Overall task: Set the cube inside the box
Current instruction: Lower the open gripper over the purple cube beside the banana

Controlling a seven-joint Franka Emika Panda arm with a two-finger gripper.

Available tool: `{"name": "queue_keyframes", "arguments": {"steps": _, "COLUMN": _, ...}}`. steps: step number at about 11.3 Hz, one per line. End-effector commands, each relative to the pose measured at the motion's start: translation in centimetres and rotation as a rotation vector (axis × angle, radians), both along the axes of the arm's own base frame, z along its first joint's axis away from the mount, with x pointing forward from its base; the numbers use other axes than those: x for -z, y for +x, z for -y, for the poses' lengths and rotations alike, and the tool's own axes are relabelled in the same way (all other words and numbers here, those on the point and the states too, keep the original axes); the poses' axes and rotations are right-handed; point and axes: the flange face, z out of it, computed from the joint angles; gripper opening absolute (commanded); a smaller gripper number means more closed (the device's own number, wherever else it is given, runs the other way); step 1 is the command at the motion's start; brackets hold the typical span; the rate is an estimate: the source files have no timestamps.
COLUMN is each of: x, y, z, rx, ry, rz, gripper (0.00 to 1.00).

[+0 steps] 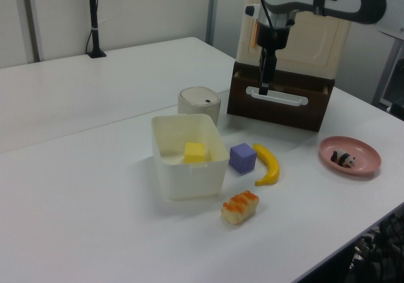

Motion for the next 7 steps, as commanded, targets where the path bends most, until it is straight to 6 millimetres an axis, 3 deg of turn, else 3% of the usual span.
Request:
{"name": "queue_keyframes", "arguments": {"steps": 1, "x": 0.9, "y": 0.8, "z": -0.1, "rx": -0.108, "ry": -0.054, "rz": 0.049, "gripper": 1.00}}
{"name": "queue_keyframes", "arguments": {"steps": 4, "x": 6.2, "y": 2.4, "z": -3.3, "rx": -0.178, "ry": -0.087, "rz": 0.099, "gripper": 1.00}}
{"name": "queue_keyframes", "arguments": {"steps": 7, "x": 10.0, "y": 3.5, "z": -4.6, "rx": -0.220, "ry": -0.119, "rz": 0.078, "gripper": 1.00}}
